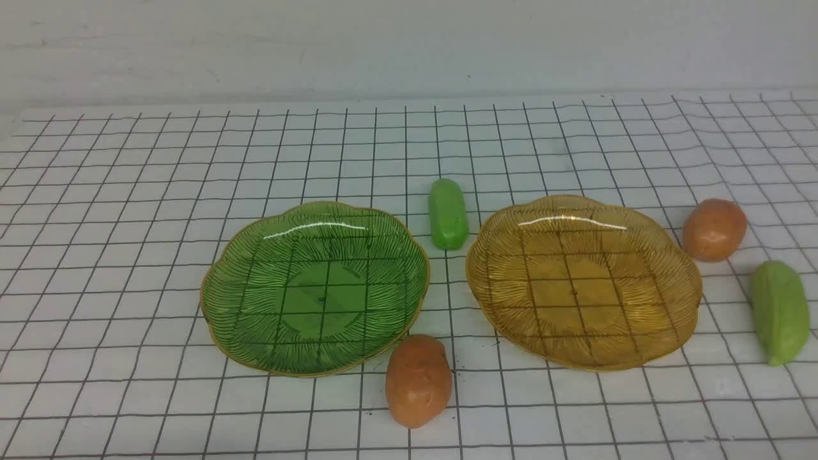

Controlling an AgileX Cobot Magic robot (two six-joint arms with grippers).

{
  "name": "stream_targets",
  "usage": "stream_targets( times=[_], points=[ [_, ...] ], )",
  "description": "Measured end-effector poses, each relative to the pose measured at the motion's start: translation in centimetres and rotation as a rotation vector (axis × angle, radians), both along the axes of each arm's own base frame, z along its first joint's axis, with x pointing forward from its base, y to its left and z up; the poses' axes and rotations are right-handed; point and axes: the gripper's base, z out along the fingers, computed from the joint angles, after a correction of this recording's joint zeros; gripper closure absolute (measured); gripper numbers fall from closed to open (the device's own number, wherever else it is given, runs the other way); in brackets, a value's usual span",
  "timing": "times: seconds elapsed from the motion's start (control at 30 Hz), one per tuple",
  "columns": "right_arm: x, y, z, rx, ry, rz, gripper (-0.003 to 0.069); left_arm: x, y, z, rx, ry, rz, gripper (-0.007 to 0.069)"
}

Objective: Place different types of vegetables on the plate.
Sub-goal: 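Pick up the potato beside the plates and place it on a plate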

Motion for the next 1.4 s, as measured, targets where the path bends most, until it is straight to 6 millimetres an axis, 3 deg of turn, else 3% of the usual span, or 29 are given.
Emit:
stream_targets(
  times=[0.4,0.8,1.13,1.23,1.4],
  points=[
    [0.0,0.0,0.0,0.000,0.000,0.000,0.0673,0.0,-0.1,0.0,-0.040,-0.003,-0.002,0.0632],
    [0.0,0.0,0.0,0.000,0.000,0.000,0.0673,0.4,-0.2,2.8,-0.622,-0.273,0.071,0.0632],
    [0.0,0.0,0.0,0.000,0.000,0.000,0.0673,0.4,0.8,3.9,-0.857,-0.414,0.165,0.0632],
    [0.0,0.0,0.0,0.000,0.000,-0.002,0.0673,0.0,1.1,5.8,-0.855,-0.496,0.158,0.0632],
    [0.0,-0.1,0.0,-0.041,0.001,-0.003,0.0673,-1.1,0.4,12.2,-0.674,-0.581,0.046,0.0632]
  ],
)
